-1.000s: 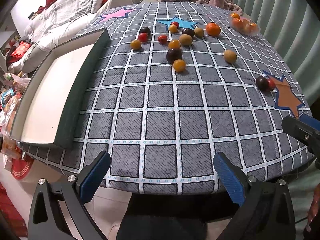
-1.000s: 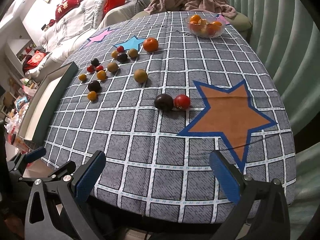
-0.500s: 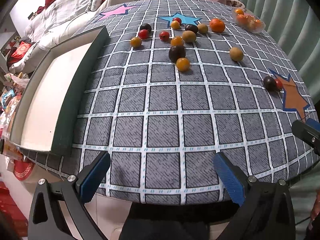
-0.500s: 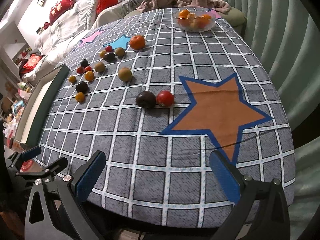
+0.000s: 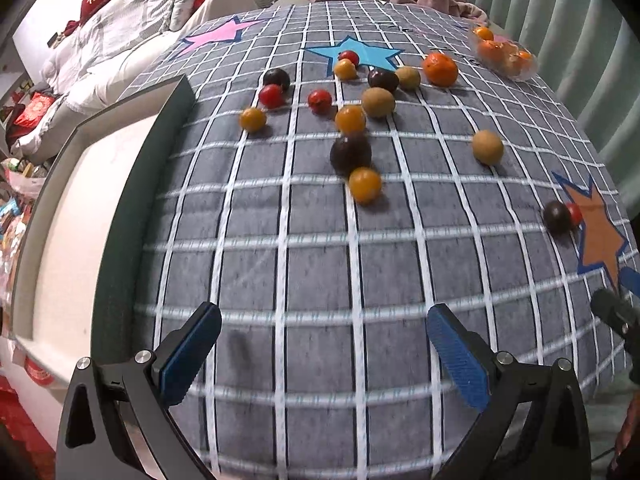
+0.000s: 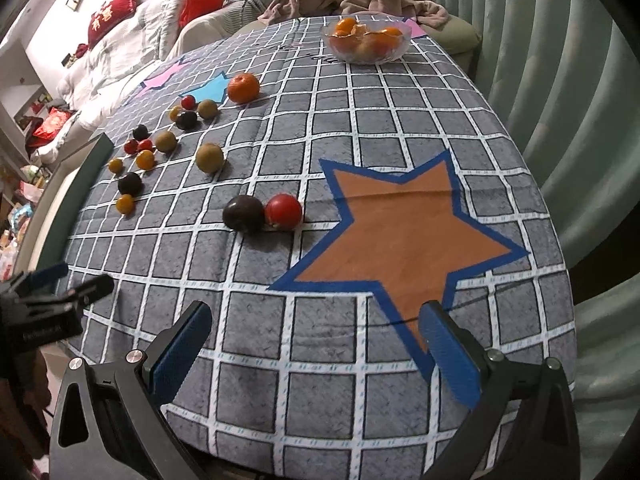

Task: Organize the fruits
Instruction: 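Grasp a yellow cherry tomato with the left tool while the right tool grasps a red cherry tomato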

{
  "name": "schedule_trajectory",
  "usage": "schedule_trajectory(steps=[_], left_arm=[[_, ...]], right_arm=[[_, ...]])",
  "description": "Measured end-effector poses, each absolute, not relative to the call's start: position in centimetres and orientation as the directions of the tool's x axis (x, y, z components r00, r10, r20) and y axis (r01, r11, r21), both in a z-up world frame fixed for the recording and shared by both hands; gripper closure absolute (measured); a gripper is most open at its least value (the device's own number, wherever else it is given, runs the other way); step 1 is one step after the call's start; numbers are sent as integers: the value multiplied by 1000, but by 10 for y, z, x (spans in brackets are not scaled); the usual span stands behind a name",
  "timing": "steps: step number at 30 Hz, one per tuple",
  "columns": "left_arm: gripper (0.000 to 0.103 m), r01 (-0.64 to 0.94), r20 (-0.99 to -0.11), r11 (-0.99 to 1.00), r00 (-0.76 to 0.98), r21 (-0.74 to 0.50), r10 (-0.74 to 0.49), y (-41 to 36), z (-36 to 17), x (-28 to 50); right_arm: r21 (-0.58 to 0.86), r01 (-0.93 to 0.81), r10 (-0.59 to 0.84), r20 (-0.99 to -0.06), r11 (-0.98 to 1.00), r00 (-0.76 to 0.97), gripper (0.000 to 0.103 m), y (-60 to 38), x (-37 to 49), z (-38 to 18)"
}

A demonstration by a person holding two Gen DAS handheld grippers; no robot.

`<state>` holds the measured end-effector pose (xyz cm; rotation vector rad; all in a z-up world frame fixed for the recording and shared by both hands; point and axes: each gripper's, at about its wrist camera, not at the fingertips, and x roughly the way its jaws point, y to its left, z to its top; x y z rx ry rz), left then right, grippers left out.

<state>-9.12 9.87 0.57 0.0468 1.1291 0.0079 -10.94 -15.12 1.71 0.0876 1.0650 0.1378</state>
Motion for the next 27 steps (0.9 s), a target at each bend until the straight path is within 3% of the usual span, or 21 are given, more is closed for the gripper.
schedule_trajectory(steps=[11, 19, 21, 25, 27], left_arm=[[0, 29, -897, 999, 441, -18, -29, 94, -1, -60], [0, 2, -902, 1000, 432, -14, -13, 80, 0, -42], [5, 0, -894, 1000, 447, -18, -16, 77, 1, -42], [34, -7, -879, 1000, 477, -19, -13, 76, 7, -42], [54, -14, -873, 1000, 488, -20, -11, 77, 10, -42]], right_arm=[[75, -106, 119, -847, 992, 519, 1, -157, -96, 16], [62, -215, 170, -830, 975, 531, 17, -146, -79, 10], [54, -240, 179, -825, 969, 536, 26, -140, -74, 10], [119, -306, 270, -811, 945, 519, 46, -134, -66, 12], [148, -324, 303, -807, 934, 506, 68, -131, -67, 12]])
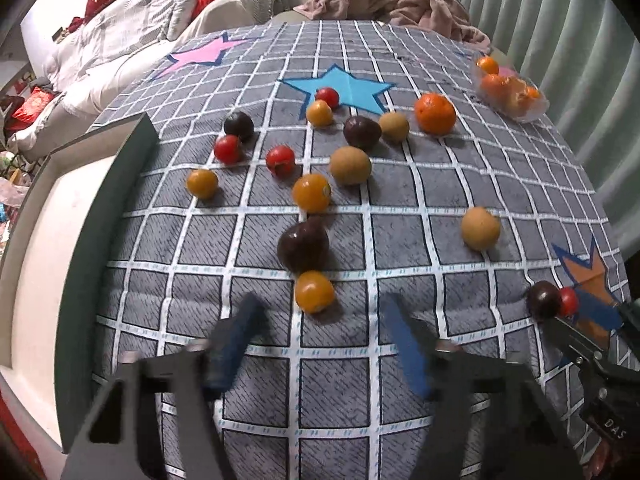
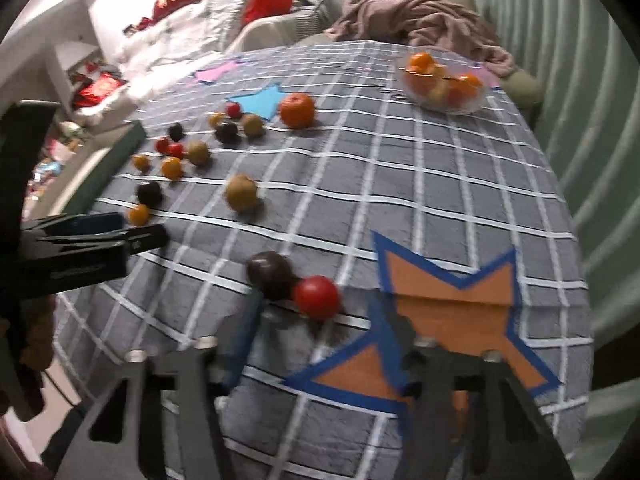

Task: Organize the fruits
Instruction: 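Grasp a yellow cherry tomato with the left tool while the right tool grasps a red cherry tomato, then carry both held tomatoes over the white tray with both tools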

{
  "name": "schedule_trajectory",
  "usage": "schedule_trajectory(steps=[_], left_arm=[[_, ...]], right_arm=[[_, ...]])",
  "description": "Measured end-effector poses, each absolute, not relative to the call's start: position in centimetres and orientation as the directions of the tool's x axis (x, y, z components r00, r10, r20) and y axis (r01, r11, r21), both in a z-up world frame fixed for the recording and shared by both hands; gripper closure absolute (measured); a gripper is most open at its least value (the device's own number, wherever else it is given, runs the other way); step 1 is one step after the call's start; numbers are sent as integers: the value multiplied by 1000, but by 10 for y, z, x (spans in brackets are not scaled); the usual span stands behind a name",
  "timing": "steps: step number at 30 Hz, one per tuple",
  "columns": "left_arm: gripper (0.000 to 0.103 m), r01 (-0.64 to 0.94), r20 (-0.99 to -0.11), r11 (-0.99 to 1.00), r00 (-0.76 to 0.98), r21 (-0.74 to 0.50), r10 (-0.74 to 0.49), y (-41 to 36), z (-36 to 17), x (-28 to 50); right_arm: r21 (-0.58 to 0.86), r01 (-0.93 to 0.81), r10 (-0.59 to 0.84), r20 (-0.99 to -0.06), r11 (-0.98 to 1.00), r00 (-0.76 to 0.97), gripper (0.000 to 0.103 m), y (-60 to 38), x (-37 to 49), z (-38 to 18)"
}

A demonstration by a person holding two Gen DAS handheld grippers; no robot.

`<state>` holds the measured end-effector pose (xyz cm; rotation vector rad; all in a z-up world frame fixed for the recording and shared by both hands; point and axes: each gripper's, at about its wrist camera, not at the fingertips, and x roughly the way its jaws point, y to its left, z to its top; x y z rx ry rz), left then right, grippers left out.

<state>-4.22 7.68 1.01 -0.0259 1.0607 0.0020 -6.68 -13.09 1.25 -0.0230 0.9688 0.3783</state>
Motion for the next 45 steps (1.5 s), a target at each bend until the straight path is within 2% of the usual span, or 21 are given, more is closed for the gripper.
schedule_trajectory(steps=[2, 3, 9, 27, 38, 45], left_arm=[[79, -17, -867, 999, 497, -30, -17, 80, 12, -43], [83, -17, -865, 999, 501, -42, -28, 83, 12, -44], [83, -7, -854, 994, 513, -105, -87, 97, 12, -55], [83, 6, -814, 992, 570, -129, -110, 124, 43, -87], [83, -34, -775, 990, 627, -134, -84, 174, 69, -108], [83, -109, -769, 989, 640, -105, -11, 229, 77, -119]], right_arm=[[143, -320, 298, -805, 937, 513, 70, -129, -70, 12], [147, -313, 298, -803, 938, 516, 78, -130, -71, 11], [238, -264, 344, -791, 935, 505, 79, -145, -80, 12], [280, -284, 392, -768, 917, 507, 79, -126, -98, 38], [272, -393, 450, -746, 879, 490, 79, -62, -97, 72], [264, -508, 510, -741, 820, 437, 79, 12, -92, 88]])
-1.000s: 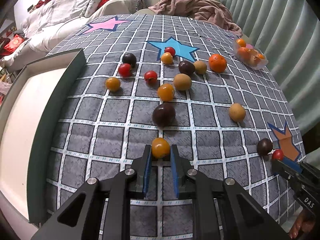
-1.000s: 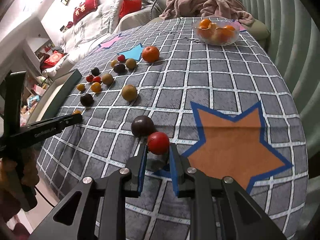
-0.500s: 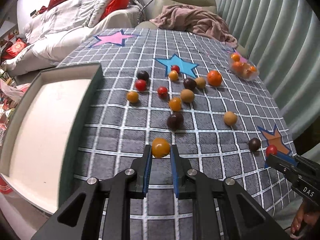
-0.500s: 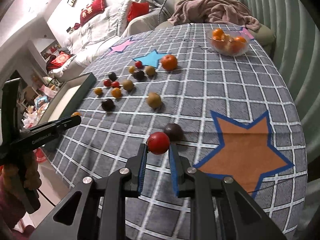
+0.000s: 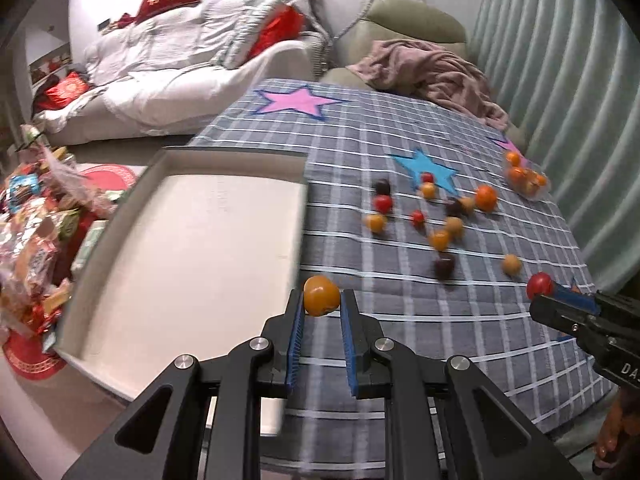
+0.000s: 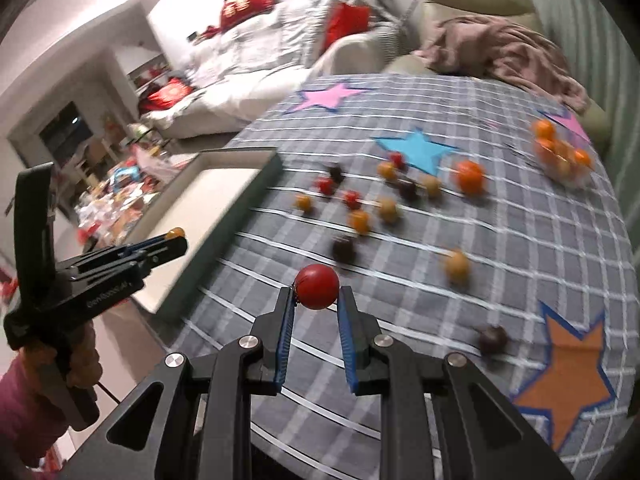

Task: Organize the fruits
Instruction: 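Carry both held tomatoes over the white tray with both tools, then open both tools to drop the tomatoes into the white tray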

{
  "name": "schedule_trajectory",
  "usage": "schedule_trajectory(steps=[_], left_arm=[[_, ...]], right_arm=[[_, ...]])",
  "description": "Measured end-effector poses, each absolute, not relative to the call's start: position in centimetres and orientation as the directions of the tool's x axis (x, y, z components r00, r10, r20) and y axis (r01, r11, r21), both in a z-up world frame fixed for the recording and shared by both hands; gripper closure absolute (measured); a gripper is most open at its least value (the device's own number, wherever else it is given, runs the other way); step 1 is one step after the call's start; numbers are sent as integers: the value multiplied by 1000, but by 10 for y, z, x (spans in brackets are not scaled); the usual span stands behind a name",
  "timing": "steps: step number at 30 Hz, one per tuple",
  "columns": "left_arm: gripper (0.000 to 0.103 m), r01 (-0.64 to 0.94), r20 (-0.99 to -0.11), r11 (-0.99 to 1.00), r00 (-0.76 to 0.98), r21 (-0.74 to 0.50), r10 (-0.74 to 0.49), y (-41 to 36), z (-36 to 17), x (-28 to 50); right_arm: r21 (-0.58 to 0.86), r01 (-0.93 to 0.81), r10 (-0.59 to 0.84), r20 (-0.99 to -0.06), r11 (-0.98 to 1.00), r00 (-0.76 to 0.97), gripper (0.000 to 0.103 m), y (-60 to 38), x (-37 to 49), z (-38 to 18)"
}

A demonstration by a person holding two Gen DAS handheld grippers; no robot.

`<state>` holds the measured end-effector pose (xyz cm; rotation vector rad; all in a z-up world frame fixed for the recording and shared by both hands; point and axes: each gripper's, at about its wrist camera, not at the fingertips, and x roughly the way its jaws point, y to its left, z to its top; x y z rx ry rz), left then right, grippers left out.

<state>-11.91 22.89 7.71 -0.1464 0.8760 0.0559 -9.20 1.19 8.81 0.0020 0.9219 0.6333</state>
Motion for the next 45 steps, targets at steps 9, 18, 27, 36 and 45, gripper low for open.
schedule_trajectory(steps=[9, 18, 27, 36, 45], left_arm=[[83, -198, -801, 980, 586, 5, 123, 297, 63, -126], [83, -257, -845, 965, 504, 53, 180, 346, 32, -125], [83, -225, -871, 973, 466, 55, 157, 347, 16, -119], [83, -226, -869, 973, 470, 52, 156, 351, 15, -113], [22, -261, -839, 965, 517, 36, 171, 357, 23, -122]], right_arm=[[276, -632, 569, -757, 724, 322, 79, 117, -88, 88], [253, -700, 526, -826, 668, 203, 79, 208, -83, 54], [161, -725, 406, -897, 670, 176, 79, 229, -84, 26], [84, -757, 360, -910, 648, 207, 71, 234, -88, 26], [56, -751, 398, -872, 658, 285, 28, 224, -91, 48]])
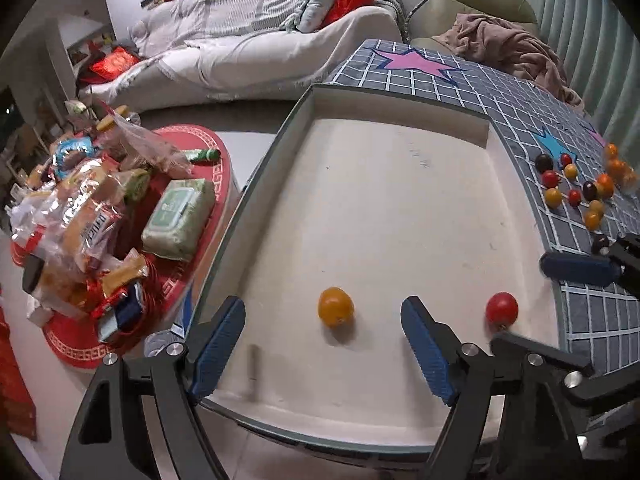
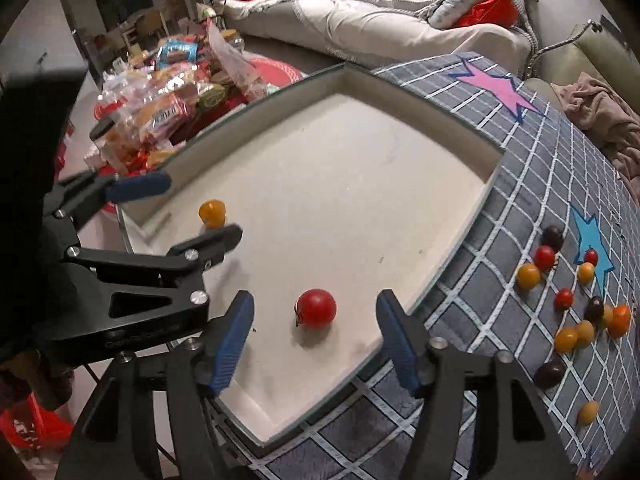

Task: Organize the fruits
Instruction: 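Open both tools to drop the tomatoes into the white tray, then grasp a dark plum with the left tool while the right tool grasps another dark plum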

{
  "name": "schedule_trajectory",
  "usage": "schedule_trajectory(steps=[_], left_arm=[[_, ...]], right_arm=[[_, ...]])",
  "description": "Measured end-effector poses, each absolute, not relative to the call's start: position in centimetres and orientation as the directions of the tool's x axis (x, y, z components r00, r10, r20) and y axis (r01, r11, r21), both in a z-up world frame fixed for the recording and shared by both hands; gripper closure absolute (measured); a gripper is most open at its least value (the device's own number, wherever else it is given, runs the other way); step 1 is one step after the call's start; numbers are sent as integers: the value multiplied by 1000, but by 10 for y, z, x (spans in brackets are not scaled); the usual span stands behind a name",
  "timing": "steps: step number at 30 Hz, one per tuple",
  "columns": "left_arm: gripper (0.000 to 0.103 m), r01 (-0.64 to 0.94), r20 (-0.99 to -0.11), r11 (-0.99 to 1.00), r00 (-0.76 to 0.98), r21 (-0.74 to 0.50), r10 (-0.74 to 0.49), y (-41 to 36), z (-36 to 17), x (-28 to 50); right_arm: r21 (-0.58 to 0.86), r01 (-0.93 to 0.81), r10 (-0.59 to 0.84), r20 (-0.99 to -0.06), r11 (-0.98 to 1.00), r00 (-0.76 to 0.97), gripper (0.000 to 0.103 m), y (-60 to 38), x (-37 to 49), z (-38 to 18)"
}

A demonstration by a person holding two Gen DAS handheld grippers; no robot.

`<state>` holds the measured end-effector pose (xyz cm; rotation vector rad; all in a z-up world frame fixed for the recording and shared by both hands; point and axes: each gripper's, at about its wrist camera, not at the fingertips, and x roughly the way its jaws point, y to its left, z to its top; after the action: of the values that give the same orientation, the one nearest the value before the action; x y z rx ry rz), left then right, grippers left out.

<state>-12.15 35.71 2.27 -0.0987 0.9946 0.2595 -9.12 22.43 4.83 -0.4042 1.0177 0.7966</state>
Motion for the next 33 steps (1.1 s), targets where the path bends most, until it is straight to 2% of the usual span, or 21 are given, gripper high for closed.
schedule_trajectory(steps=[2, 6, 11, 25, 33], left_arm=[[22, -263, -836, 963, 517, 50, 184, 354, 25, -122], [22, -241, -832, 969, 523, 63, 184, 342, 31, -125], [22, -199, -831, 979, 535, 51, 152, 317, 37, -131], [22, 41, -826, 999, 564, 35, 6, 193, 52, -128], [22, 64, -859, 998, 512, 25, -11, 152, 34, -111]], right_arm=[[50, -734, 405, -858, 678, 315, 19, 217, -92, 56], [45, -692, 398, -844, 721, 360, 15, 191, -92, 67], [75, -617, 371, -853, 783, 367, 15, 143, -92, 61], [124, -324, 261, -866, 938, 426, 15, -13, -101, 35], [140, -200, 218, -868, 970, 445, 15, -75, -102, 24]])
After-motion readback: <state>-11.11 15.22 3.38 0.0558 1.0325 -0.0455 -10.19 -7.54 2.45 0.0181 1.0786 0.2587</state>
